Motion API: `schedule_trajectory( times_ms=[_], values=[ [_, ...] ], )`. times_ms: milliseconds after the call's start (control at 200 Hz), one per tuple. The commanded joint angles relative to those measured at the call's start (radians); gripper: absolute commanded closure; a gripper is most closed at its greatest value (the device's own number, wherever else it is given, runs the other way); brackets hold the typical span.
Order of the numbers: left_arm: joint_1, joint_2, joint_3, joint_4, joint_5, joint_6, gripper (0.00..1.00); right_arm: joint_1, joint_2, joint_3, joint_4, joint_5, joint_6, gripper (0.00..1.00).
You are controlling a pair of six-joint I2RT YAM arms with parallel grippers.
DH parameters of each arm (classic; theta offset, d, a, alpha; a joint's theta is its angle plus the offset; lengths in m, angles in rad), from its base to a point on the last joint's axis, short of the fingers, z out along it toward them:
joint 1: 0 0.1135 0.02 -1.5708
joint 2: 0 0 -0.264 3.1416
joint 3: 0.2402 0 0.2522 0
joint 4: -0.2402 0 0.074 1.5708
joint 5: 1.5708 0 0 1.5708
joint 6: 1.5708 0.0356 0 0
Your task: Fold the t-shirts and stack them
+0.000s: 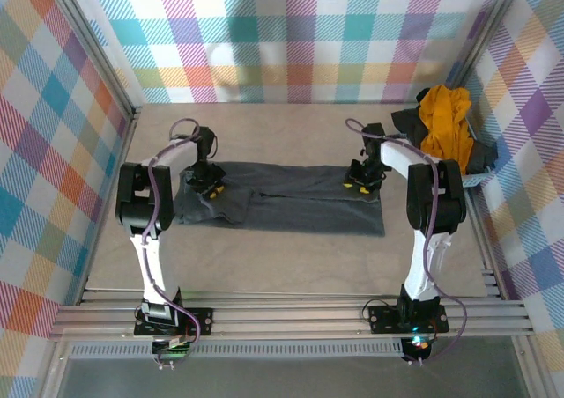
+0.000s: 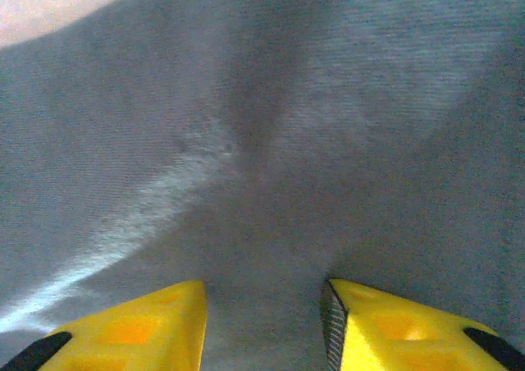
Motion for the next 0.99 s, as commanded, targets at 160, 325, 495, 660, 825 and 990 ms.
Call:
schedule_trajectory(
  times_ms=[160,325,495,660,825,990],
  values=[
    [0.015,0.229,0.342,-0.003,0.033,0.101,0.77,0.059,-0.128,-0.224,-0.158,0.020,0.013,0.57],
    [-0.018,0.391,0.626,0.043,0.188,0.104,0.73,0.129,-0.229,-0.361,-0.141,-0.045,0.081,0.56],
    [-0.091,0.564,0.881,0.114,0.311,0.028,0.72,0.267,-0.254,-0.423,-0.098,-0.156,0.159,0.55],
    [-0.156,0.687,0.985,0.257,0.366,-0.098,0.70,0.386,-0.246,-0.418,-0.019,-0.280,0.238,0.55],
    [-0.195,0.782,1.047,0.443,0.381,-0.244,0.67,0.455,-0.187,-0.385,0.103,-0.415,0.310,0.54],
    [-0.211,0.900,1.208,0.500,0.369,-0.334,0.65,0.464,-0.117,-0.331,0.172,-0.459,0.353,0.54]
  ],
)
